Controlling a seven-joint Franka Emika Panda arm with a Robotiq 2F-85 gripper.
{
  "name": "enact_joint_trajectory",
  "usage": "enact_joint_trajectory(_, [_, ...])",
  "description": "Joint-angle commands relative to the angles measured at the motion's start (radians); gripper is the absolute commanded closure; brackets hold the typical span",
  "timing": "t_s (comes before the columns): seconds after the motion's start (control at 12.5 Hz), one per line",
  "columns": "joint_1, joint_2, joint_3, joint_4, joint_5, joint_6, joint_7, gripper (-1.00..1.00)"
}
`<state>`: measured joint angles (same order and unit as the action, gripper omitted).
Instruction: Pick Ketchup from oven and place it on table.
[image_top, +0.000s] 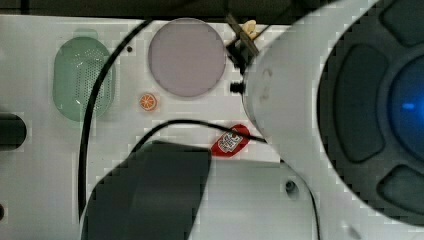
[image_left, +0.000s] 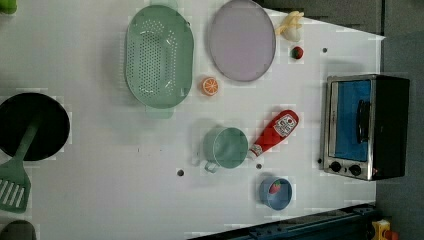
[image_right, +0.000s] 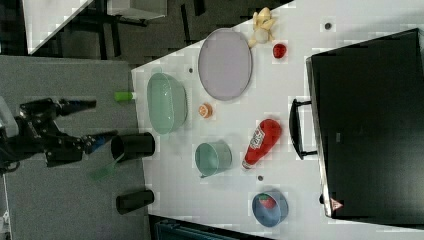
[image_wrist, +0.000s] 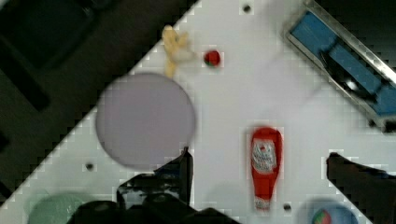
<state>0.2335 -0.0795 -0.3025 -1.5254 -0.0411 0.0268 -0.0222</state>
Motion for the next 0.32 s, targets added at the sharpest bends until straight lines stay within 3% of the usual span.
enact_joint_trajectory(0.08, [0.017,0.060,-0.006,0.007,0.001,-0.056,0.036,-1.00])
enact_joint_trajectory(0.32, [0.017,0.061,-0.005,0.009,0.001,-0.057,0.036,-1.00])
